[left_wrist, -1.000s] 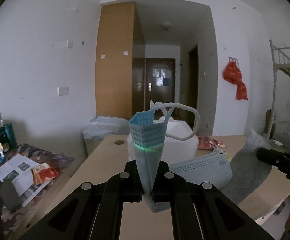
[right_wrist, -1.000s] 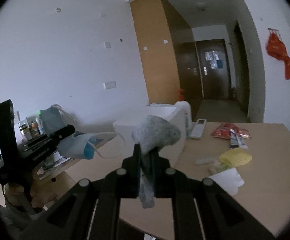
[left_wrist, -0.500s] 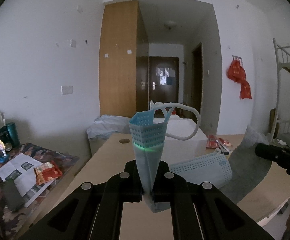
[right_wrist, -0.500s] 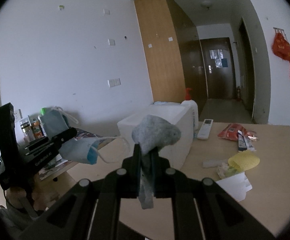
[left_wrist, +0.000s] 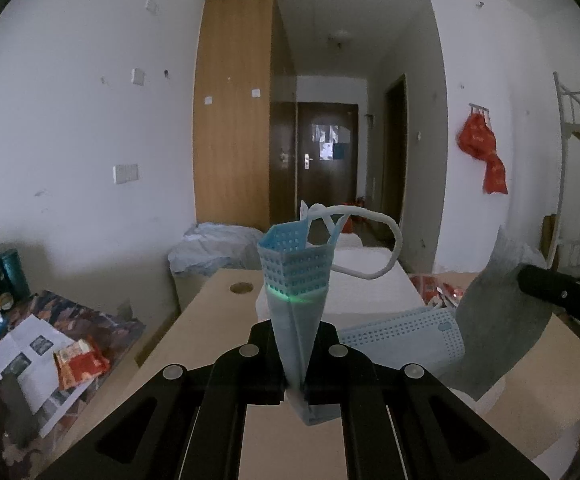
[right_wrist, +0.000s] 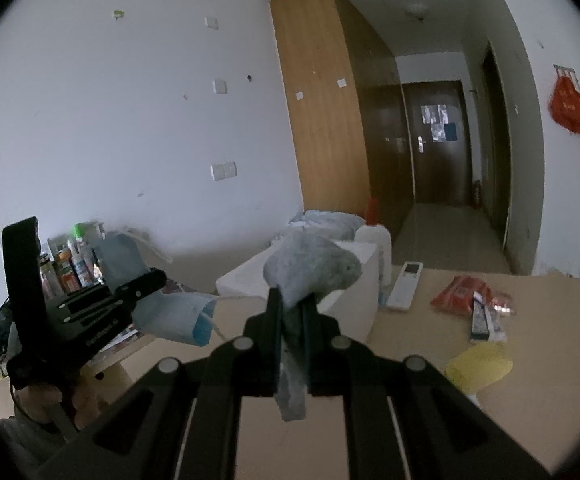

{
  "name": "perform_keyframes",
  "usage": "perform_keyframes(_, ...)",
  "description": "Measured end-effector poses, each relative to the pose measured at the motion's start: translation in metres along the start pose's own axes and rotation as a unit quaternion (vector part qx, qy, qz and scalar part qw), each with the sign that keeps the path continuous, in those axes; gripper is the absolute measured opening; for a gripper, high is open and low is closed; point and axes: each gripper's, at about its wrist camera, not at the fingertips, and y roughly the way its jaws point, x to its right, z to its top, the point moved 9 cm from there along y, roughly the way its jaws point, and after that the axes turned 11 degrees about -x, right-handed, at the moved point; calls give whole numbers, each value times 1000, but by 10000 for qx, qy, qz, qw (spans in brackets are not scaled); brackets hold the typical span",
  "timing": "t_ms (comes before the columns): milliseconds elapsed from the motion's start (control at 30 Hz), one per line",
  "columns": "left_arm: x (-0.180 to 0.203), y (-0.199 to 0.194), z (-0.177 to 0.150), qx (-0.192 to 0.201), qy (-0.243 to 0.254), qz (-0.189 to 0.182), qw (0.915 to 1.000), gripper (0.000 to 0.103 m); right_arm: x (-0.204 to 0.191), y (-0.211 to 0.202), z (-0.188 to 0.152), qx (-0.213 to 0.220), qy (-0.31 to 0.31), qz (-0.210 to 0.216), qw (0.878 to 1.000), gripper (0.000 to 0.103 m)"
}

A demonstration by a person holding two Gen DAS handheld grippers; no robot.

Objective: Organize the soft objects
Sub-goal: 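Carry the grey sock and blue mesh item over to the white foam box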

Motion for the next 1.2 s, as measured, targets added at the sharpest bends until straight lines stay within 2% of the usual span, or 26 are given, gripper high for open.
perform_keyframes(300, -5, 18, 34, 3, -69, 63, 10000, 5, 11, 9, 39, 79, -92, -5, 9999, 12)
perform_keyframes(700, -14, 54, 70, -77, -83, 106, 9999, 5, 15, 33, 75, 69, -246, -107, 9996, 12)
perform_keyframes(1200, -2, 107, 84, -341, 54, -89, 9994, 5, 33, 63, 85, -5, -143, -177, 9997, 12)
